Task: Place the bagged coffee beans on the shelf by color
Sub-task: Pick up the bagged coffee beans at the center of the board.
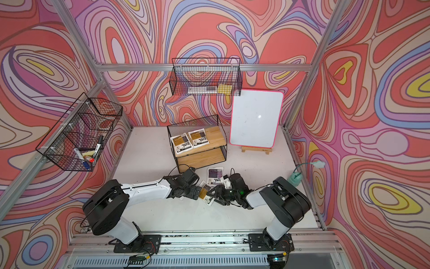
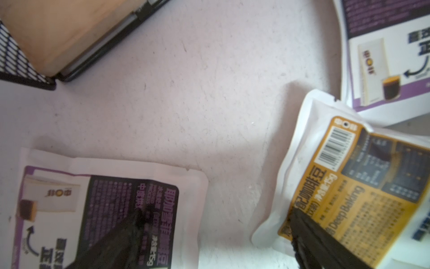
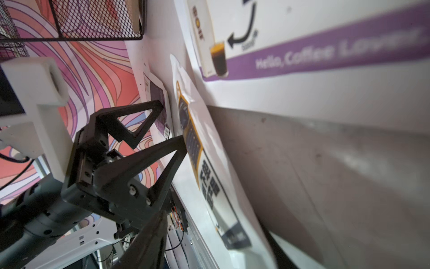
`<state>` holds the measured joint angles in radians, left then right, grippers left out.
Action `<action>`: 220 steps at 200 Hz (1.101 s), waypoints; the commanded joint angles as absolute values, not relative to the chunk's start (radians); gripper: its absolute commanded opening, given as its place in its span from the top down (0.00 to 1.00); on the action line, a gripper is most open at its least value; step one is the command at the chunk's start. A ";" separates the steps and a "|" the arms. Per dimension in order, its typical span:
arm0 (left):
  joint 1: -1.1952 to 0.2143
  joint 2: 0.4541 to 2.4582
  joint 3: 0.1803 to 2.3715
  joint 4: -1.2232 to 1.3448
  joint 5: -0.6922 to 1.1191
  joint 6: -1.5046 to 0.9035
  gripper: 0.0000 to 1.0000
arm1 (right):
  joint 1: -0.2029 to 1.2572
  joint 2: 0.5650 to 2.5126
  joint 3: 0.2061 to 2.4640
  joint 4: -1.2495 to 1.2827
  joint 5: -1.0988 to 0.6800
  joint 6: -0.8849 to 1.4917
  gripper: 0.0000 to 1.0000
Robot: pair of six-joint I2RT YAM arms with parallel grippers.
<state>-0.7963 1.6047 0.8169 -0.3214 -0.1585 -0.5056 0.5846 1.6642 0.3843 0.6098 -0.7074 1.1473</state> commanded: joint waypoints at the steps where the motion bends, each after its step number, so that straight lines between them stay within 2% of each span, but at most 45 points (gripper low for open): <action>1: -0.807 1.617 0.778 -0.390 -0.144 -0.525 0.01 | 0.586 1.753 0.367 0.571 -0.688 1.176 0.60; 22: -0.807 1.608 0.776 -0.396 -0.149 -0.531 0.01 | 0.587 1.764 0.359 0.598 -0.696 1.186 0.75; 56: -0.810 1.586 0.782 -0.414 -0.149 -0.534 0.01 | 0.586 1.739 0.351 0.590 -0.693 1.187 0.93; 82: -0.810 1.557 0.803 -0.445 -0.150 -0.537 0.01 | 0.586 1.706 0.351 0.567 -0.691 1.188 1.00; 130: -0.809 1.462 0.869 -0.528 -0.150 -0.551 0.01 | 0.586 1.602 0.356 0.476 -0.686 1.184 1.00; 220: -0.806 1.316 1.147 -0.672 -0.233 -0.501 0.01 | 0.569 1.252 0.454 0.070 -0.612 1.107 1.00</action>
<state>-0.8047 1.3476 1.0824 -0.5976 -0.1806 -0.5346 0.5816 1.3090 0.4152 0.1970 -0.6510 1.1374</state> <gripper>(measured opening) 0.992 0.096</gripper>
